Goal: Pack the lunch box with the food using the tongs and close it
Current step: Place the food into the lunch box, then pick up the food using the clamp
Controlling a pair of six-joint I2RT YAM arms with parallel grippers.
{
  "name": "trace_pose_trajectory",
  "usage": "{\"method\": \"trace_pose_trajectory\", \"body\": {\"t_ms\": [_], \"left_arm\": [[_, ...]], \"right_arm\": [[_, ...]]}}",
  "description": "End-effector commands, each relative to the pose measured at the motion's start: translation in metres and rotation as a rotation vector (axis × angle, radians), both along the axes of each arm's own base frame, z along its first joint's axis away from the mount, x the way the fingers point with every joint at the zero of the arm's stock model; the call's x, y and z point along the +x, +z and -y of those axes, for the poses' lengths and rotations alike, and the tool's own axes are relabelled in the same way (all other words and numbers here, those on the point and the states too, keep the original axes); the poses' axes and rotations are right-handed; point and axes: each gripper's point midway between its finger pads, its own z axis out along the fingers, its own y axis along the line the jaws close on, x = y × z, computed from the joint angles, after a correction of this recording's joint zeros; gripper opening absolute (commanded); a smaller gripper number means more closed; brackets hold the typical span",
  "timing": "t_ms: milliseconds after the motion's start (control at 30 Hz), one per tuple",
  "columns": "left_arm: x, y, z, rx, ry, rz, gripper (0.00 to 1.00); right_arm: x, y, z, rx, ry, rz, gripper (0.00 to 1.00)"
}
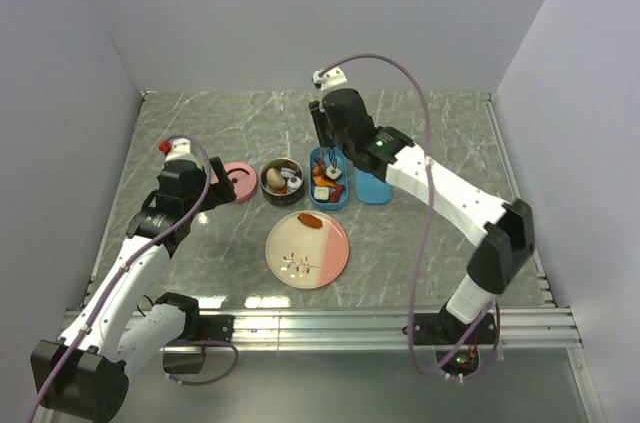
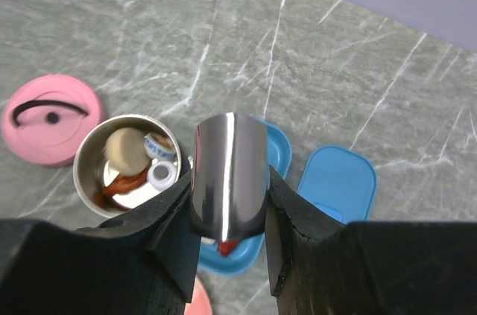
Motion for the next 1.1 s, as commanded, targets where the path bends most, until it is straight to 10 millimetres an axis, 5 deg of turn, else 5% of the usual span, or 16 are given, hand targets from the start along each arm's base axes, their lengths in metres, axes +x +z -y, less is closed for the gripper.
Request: {"method": "trace_pose_trajectory", "body": {"t_ms": [0,233,367,1067], "left_arm": [[0.006,0.022,0.003,-0.016,-0.011,0.065,0.99],[0.005,0.019,0.005,-0.024,-0.015,0.055,0.99],[0.004,0.022,0.006,-0.031,-0.015,0.061,1.0],[-0.002,0.031,-0.003,-0.01,0.017,0.073,0.99]], "right_arm": [[-0.036,0.051,-0.003,0.104,0.062,0.089,0.41],[-0.105,0.054,-0.029,0.154,0.202,0.057,0.41],[-0.128,0.03,-0.043,0.156,0.253,-0.007,0.41],[-0.122,-0.039,-0.053,0.012,0.297,-0.049,0.47]]}}
